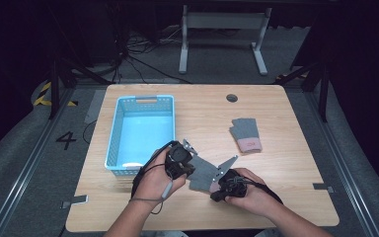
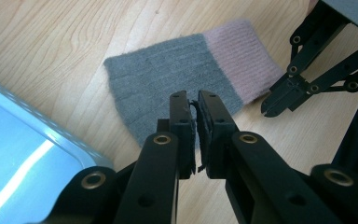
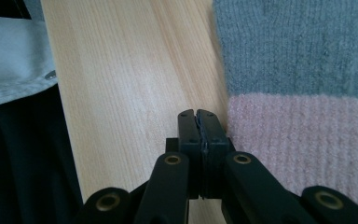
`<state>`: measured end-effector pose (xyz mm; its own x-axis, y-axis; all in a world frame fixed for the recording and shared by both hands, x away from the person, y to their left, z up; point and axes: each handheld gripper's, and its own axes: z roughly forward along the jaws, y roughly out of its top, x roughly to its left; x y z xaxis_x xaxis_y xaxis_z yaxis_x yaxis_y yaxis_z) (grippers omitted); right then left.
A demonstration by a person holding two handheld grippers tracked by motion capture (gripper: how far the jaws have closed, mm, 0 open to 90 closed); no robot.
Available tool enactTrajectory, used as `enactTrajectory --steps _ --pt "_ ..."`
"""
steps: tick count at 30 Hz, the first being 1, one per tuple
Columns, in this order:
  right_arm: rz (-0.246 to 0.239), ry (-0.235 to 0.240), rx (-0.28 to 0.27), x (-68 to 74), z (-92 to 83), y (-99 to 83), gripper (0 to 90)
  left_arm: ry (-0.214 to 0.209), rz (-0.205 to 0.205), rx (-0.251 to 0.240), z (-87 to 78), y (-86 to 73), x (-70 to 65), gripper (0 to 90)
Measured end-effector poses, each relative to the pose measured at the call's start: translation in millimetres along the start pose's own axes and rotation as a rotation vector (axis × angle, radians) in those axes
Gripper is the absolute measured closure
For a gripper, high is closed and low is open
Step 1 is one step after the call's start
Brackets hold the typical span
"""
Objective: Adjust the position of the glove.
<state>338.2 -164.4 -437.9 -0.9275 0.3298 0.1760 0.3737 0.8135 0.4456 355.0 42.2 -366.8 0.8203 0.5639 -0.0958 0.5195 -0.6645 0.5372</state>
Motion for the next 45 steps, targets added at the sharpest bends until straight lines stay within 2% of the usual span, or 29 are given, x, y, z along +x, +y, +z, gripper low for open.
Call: enactTrajectory --steps 2,5,18,22,23,29,38,45 --pt "-0.003 -0.010 0.005 -1.7 0.2 -0.7 90.0 0.001 0.000 -0.001 -0.2 -0.1 0.3 84.5" --pt "0.025 -0.014 0.001 -8.9 -3.5 -3.9 90.0 -0.001 -0.001 0.000 -0.6 -0.1 0.5 84.2" --pt "0.075 -0.037 -0.017 -26.0 -13.8 -12.1 90.0 0.000 -0.008 0.003 0.6 0.1 2.5 83.5" --pt "0.091 -0.046 -0.031 -30.0 -17.0 -14.1 90.0 0.007 -0.013 -0.005 0.4 -0.2 3.3 82.6" --pt "0.108 -0.048 -0.035 -32.3 -18.7 -15.2 90.0 0.012 -0.016 -0.008 0.0 -0.4 3.9 82.4" --pt "0.123 -0.061 -0.046 -39.2 -22.5 -18.5 90.0 0.018 -0.024 -0.015 -1.1 -1.1 7.1 82.1" --pt "0.120 -0.058 -0.078 -36.3 -31.1 -18.8 90.0 0.013 -0.028 -0.011 -0.1 0.2 8.4 80.7" --pt "0.138 -0.104 -0.150 -36.4 -50.9 -24.6 88.4 0.012 -0.032 -0.015 -4.4 3.9 12.5 75.0"
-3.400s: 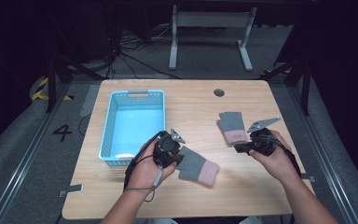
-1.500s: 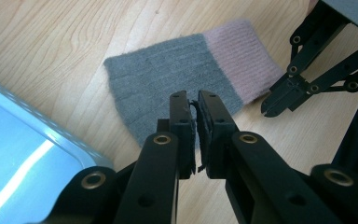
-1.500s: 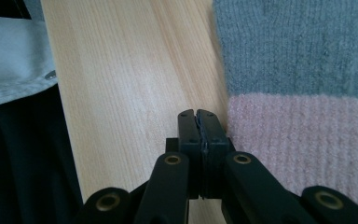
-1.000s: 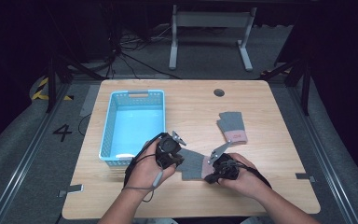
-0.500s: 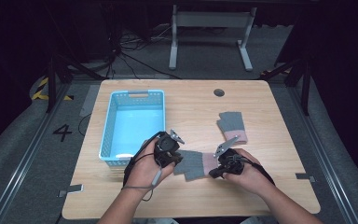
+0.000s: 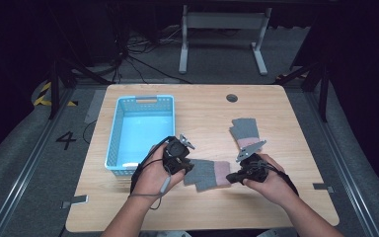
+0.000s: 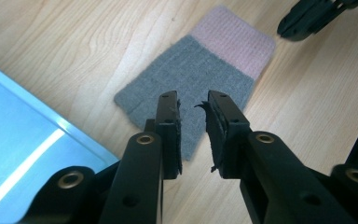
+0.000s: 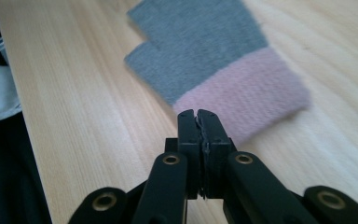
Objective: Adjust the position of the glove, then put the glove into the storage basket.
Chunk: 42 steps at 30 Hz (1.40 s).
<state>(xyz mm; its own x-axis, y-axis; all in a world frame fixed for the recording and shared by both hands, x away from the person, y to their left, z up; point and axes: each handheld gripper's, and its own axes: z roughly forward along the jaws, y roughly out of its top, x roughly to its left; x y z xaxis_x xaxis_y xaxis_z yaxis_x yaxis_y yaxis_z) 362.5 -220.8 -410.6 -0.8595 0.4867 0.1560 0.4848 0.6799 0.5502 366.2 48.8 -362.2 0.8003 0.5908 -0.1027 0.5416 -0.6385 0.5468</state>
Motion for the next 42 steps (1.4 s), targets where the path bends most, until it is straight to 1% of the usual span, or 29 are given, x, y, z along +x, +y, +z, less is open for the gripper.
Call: enactTrajectory --steps 1,3,6,7,10,13,16,22,27,33,36,42 --pt "0.019 -0.011 -0.020 -2.2 -5.5 -1.7 87.2 0.000 0.000 -0.001 -0.7 0.5 0.4 74.2" --pt "0.039 -0.027 -0.043 -5.7 -11.5 -3.8 86.3 0.001 0.001 -0.004 -1.8 2.2 1.2 73.2" --pt "0.066 -0.057 -0.066 -12.5 -20.2 -7.7 85.1 -0.004 0.004 0.000 -2.1 3.2 1.6 72.2" --pt "0.084 -0.069 -0.080 -15.5 -23.3 -9.4 84.8 -0.004 0.004 0.002 -1.8 3.3 1.6 72.0" --pt "0.106 -0.101 -0.096 -22.9 -28.5 -12.4 83.4 -0.006 0.004 0.002 -1.3 4.1 1.8 71.4" --pt "0.129 -0.118 -0.116 -29.6 -33.0 -16.0 82.6 -0.007 0.001 0.001 -0.9 4.9 2.3 70.8" --pt "0.152 -0.132 -0.126 -35.5 -37.5 -19.5 81.6 -0.005 0.000 0.005 -0.4 4.8 2.8 70.5" --pt "0.200 -0.172 -0.148 -49.0 -47.4 -27.6 80.4 -0.008 0.004 -0.002 -1.1 4.9 1.7 70.0" --pt "0.225 -0.192 -0.156 -55.1 -51.9 -31.6 79.3 -0.008 0.003 0.000 -0.8 4.8 2.4 69.7" --pt "0.234 -0.199 -0.161 -56.5 -54.1 -32.4 75.8 -0.005 0.001 -0.004 -1.6 4.8 2.3 69.1" --pt "0.240 -0.202 -0.165 -57.2 -55.0 -31.0 73.8 -0.004 -0.001 0.002 -2.1 3.6 2.4 69.0" --pt "0.268 -0.214 -0.172 -62.1 -59.6 -23.3 69.9 -0.003 -0.010 -0.001 -6.1 0.5 3.0 68.5"
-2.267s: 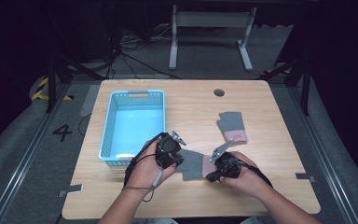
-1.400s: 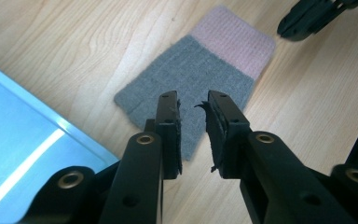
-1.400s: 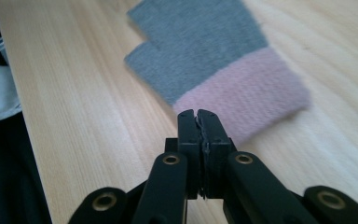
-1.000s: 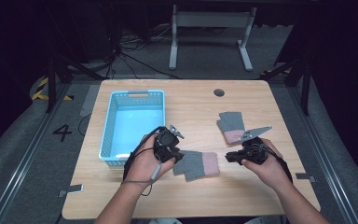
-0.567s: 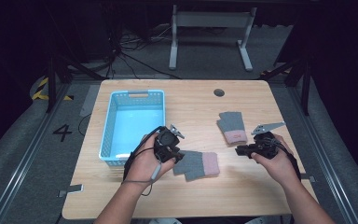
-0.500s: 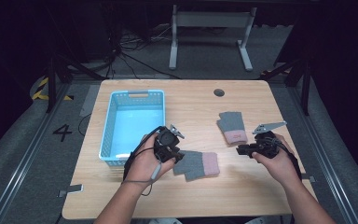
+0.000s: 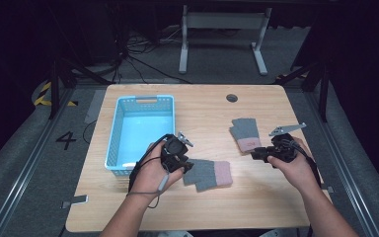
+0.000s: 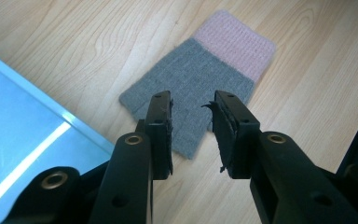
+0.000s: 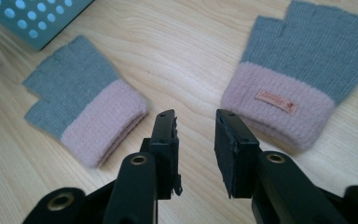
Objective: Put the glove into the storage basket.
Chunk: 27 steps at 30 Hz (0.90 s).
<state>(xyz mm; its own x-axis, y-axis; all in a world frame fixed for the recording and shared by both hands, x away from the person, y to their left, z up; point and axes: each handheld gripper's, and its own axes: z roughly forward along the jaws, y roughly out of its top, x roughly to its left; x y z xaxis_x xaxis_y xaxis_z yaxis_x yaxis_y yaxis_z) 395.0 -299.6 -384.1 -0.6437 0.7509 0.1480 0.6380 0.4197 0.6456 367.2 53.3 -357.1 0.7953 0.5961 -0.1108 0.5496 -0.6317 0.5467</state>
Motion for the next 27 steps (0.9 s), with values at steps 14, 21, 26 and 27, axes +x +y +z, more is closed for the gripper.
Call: enactTrajectory --steps 14,21,26,27 --pt "0.050 -0.080 0.092 -20.6 8.3 35.3 63.3 -0.005 -0.012 0.006 -5.2 -3.2 3.7 67.4" --pt "0.076 -0.098 0.120 -31.4 15.4 46.7 61.3 -0.006 -0.019 0.003 -6.1 -4.3 5.0 67.3" --pt "0.107 -0.122 0.145 -36.9 22.2 54.5 58.5 -0.005 -0.019 0.003 -6.3 -4.5 4.8 66.9" --pt "0.113 -0.129 0.154 -38.2 24.1 55.6 58.3 -0.003 -0.018 0.002 -6.3 -4.6 5.0 66.6"
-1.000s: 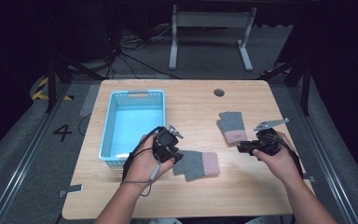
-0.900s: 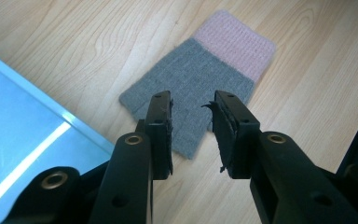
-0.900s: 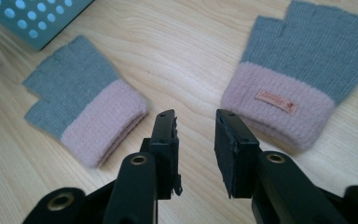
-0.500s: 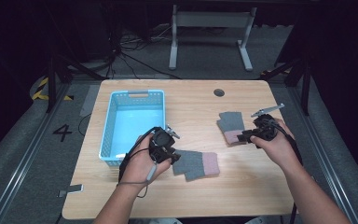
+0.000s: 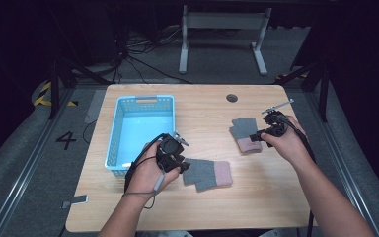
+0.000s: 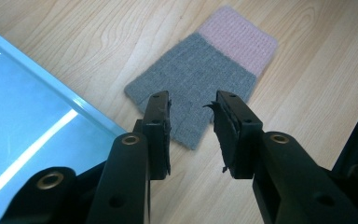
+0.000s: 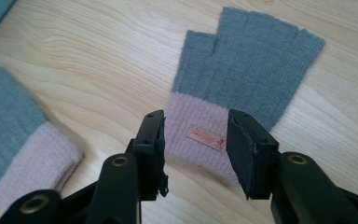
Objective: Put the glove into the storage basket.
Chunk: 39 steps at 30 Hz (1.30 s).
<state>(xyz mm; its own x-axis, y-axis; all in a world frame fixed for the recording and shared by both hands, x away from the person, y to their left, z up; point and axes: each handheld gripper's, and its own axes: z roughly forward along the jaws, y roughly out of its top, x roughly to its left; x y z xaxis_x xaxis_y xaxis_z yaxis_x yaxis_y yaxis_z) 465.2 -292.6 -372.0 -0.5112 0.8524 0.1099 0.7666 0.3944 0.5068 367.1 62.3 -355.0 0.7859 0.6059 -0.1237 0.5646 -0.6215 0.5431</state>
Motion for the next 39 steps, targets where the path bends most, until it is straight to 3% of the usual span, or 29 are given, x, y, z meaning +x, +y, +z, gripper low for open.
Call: enactTrajectory --steps 6,23,32,37,39 --pt "0.039 -0.010 0.015 -5.8 14.3 5.6 56.1 0.002 -0.002 -0.004 -1.2 -1.0 1.4 66.2" --pt "0.091 -0.059 0.040 -19.2 56.5 16.7 53.9 0.005 0.000 0.001 0.0 -1.7 2.4 65.6" --pt "0.106 -0.106 0.081 -16.2 74.3 19.9 53.5 0.001 0.006 0.000 0.8 -1.6 1.9 65.2" --pt "0.078 -0.150 0.108 -9.9 77.5 22.9 55.6 0.000 0.007 -0.001 0.6 -1.6 1.7 65.1" --pt "0.087 -0.154 0.109 -10.2 77.8 23.4 58.4 0.000 0.008 -0.002 0.4 -1.6 1.1 65.0"
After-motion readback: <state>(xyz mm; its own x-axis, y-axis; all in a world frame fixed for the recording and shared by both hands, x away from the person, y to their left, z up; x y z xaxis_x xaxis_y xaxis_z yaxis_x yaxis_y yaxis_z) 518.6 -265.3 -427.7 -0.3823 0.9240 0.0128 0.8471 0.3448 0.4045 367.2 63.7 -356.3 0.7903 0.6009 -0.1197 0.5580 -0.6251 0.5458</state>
